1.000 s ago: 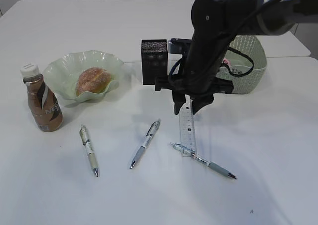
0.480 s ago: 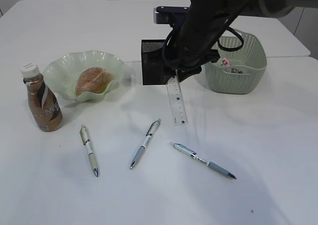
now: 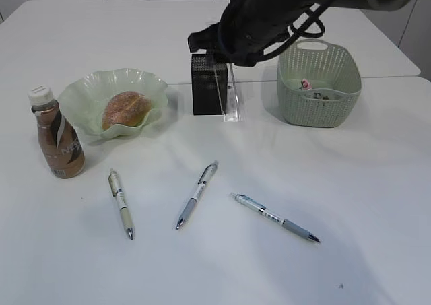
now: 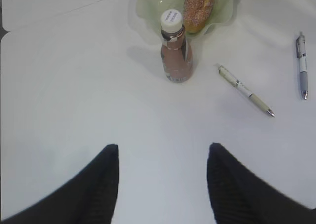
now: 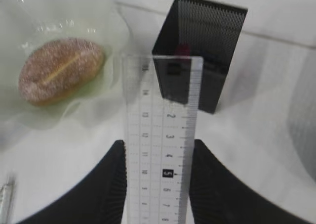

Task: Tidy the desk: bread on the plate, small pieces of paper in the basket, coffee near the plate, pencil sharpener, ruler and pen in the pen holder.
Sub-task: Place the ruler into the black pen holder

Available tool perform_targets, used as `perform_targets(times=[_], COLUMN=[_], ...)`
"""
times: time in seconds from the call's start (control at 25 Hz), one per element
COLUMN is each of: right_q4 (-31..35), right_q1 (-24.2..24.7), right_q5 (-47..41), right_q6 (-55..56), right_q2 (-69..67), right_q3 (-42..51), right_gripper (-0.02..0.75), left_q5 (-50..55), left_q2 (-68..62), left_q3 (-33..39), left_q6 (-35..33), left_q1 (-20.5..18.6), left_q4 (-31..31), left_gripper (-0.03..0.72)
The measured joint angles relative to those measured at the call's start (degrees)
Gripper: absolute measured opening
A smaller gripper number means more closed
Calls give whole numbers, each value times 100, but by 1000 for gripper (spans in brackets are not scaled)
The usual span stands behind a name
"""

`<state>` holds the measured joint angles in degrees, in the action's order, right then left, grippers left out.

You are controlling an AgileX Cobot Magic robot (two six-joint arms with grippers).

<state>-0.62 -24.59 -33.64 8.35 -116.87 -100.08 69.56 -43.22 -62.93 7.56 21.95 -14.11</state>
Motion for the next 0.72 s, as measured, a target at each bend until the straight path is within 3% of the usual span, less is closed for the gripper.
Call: perform_targets(times=[0.32,0.72], right_q4=[-309,-1226], right_q1=[0,0], right_q5=[856,2440], right_q6=[-9,-23], right_q2=[62,62], right_q3=[0,0], right_gripper=[302,302], left_q5=[-49,-148], left_q2=[0,0], left_q3=[0,0], left_q6=[0,0], left_q1=[0,0], left_q4=[-167,-222], left_gripper=[401,401])
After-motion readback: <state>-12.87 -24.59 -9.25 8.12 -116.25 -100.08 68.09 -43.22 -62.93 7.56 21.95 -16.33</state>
